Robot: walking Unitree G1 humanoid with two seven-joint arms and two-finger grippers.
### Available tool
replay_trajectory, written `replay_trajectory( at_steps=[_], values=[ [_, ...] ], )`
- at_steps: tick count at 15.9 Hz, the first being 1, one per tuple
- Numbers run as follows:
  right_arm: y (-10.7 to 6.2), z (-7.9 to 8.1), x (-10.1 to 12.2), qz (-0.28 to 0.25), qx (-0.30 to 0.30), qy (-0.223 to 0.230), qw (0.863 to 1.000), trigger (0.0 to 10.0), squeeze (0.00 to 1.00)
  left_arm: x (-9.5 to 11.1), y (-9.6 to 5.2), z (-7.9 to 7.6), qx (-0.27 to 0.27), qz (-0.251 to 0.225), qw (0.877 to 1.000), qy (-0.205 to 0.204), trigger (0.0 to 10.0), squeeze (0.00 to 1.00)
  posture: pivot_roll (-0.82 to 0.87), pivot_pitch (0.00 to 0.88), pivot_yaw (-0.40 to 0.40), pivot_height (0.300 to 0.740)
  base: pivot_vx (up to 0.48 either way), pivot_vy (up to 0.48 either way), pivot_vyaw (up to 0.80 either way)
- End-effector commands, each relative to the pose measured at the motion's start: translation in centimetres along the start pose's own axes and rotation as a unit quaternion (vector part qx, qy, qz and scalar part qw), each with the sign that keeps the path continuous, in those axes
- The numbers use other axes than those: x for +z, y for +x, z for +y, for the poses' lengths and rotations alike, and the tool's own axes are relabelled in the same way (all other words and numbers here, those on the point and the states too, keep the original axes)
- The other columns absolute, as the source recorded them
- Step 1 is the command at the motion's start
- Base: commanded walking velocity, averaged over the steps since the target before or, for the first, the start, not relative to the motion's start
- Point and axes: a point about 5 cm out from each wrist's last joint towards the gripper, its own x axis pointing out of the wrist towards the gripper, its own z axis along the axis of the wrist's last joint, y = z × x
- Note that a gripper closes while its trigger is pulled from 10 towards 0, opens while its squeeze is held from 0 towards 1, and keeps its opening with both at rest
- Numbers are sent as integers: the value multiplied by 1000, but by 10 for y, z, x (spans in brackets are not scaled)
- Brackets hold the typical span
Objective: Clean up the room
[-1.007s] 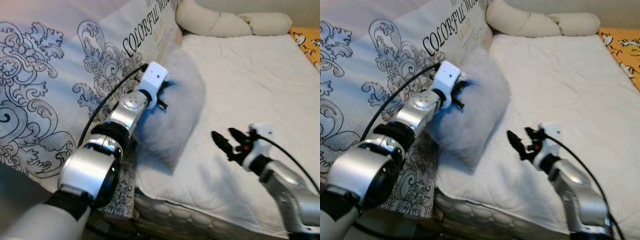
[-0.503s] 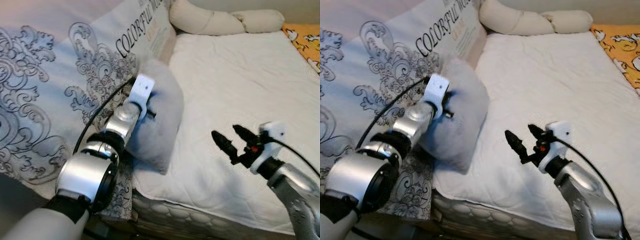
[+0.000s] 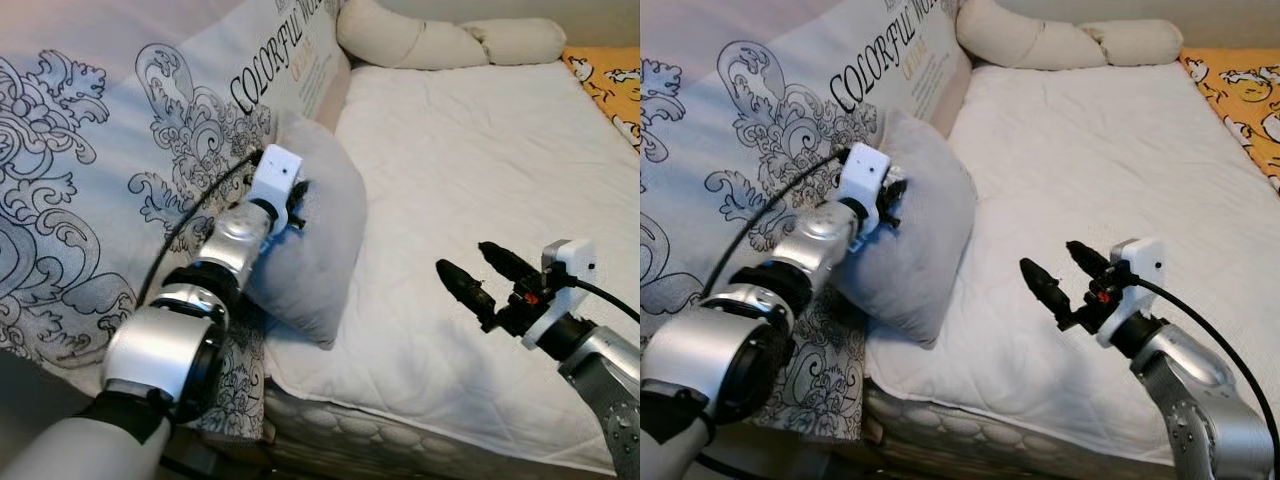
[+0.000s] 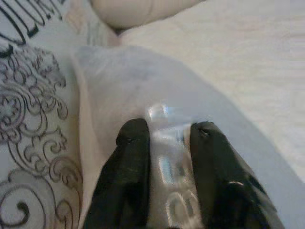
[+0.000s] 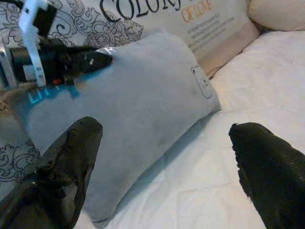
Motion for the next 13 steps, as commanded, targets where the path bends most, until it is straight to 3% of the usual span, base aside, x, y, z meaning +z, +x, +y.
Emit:
replay_trajectory(
  at_steps=[1,2,3,4,6,8,9,10,11,12,13],
  values=[
    [1,1,0,-6,7,3,1000,10000,1000,6,-1,4,-13,-23,1000,-9,10000,1000,-265,0,101,740,0,0,0],
    [1,3,0,-14,10,18,1000,10000,1000,8,-3,0,-60,-43,996,-50,10000,1000,-232,0,91,740,0,0,0],
    [0,8,-3,-16,13,24,1000,10000,1000,7,-8,-10,-130,-72,985,-88,10000,1000,-221,0,86,740,0,0,0],
    [-2,11,-5,-14,19,32,999,10000,1000,6,-14,-12,-139,-86,983,-86,10000,1000,-206,0,75,740,0,0,0],
    [-6,21,-12,-1,31,42,999,10000,1000,-2,-36,-13,-114,-105,985,-79,10000,1000,-178,0,56,740,0,0,0],
    [-10,23,-21,28,12,30,999,10000,996,-13,-71,-12,-73,-104,989,-72,10000,1000,-158,0,48,740,0,0,0],
    [-10,21,-24,38,-13,21,999,10000,0,-16,-88,-12,-62,-98,990,-77,10000,1000,-147,0,39,740,0,0,0],
    [-8,19,-29,47,-46,26,997,10000,0,-21,-104,-11,-45,-90,992,-73,10000,1000,-141,0,38,740,0,0,0],
    [-8,18,-31,49,-60,31,996,10000,0,-24,-110,-12,-37,-85,993,-75,10000,1000,-140,0,38,740,0,0,0],
    [-7,16,-37,52,-113,47,991,10000,0,-33,-128,-12,0,-61,994,-86,10000,980,-131,0,35,740,0,-375,0],
    [-7,15,-40,55,-131,54,988,10000,0,-36,-134,-12,13,-51,994,-91,10000,980,-131,0,35,740,0,-424,0]
  ],
)
